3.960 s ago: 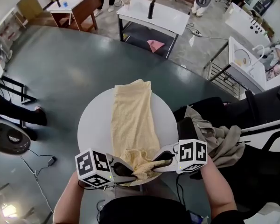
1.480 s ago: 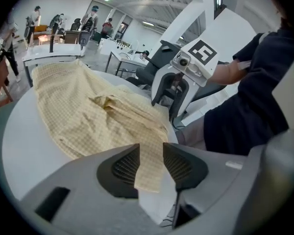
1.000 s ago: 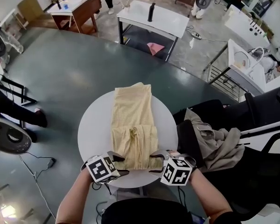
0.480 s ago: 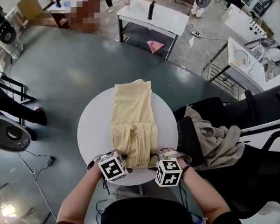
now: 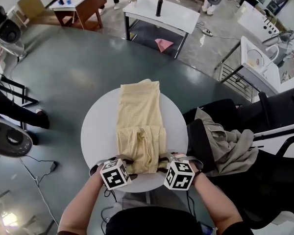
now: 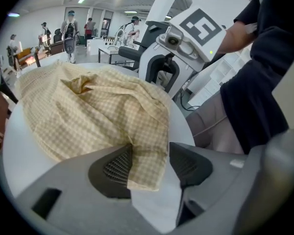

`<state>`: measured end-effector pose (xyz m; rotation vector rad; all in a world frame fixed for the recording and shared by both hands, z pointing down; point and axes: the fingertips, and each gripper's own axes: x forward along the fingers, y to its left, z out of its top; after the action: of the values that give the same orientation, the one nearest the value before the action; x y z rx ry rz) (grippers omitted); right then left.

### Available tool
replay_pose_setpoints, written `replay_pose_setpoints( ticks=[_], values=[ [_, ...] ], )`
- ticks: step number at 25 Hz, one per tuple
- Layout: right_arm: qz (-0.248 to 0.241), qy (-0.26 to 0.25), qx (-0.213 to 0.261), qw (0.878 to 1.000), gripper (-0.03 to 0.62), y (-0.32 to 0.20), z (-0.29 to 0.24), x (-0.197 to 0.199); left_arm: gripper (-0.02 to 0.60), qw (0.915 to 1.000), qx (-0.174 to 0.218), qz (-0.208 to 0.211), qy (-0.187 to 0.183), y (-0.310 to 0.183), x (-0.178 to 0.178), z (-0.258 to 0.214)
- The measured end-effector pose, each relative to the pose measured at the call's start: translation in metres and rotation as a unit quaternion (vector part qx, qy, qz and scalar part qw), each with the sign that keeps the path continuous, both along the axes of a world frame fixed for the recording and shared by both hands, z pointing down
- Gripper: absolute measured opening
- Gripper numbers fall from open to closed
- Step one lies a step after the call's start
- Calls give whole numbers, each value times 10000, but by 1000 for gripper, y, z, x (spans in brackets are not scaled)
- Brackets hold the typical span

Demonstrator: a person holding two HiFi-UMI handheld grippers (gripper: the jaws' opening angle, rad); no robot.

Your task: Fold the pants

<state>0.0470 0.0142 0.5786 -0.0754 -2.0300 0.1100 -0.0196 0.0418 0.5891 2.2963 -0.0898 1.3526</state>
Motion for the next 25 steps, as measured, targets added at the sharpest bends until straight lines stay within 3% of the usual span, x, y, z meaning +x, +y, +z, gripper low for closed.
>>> replay_pose_setpoints(
  ticks=[1, 4, 8, 11, 14, 15, 17, 19, 25],
  values=[
    [188, -62, -196, 9996, 144, -2, -3, 0, 222, 10000, 54, -25, -54, -1, 0, 0],
    [553, -190, -655, 9961, 100, -6, -11, 0, 219, 9993, 227, 103, -269, -1, 1, 1],
    [1018, -326, -1193, 9871, 75, -10, -25, -4, 244, 9967, 475, 436, -500, 2, -2, -1],
    [1263, -354, -1421, 9811, 71, -14, -36, -7, 253, 9954, 636, 376, -609, 1, -2, -2],
    [1199, -241, -1329, 9836, 69, -13, -41, -8, 196, 9945, 763, 217, -691, -5, -4, -2],
    [1120, -190, -1257, 9855, 69, -13, -42, -8, 151, 9949, 728, 121, -691, -7, -5, -4],
    [958, -124, -1145, 9887, 69, -11, -47, -7, 72, 9970, 425, -153, -626, -11, -6, -13],
    [814, -139, -1136, 9901, 69, -7, -56, -6, 55, 9983, -54, -289, -502, -8, -5, -25],
    [277, 23, -1690, 9852, 67, 30, -87, 4, 52, 9933, -1138, 180, -81, 33, 7, -71]
  ],
)
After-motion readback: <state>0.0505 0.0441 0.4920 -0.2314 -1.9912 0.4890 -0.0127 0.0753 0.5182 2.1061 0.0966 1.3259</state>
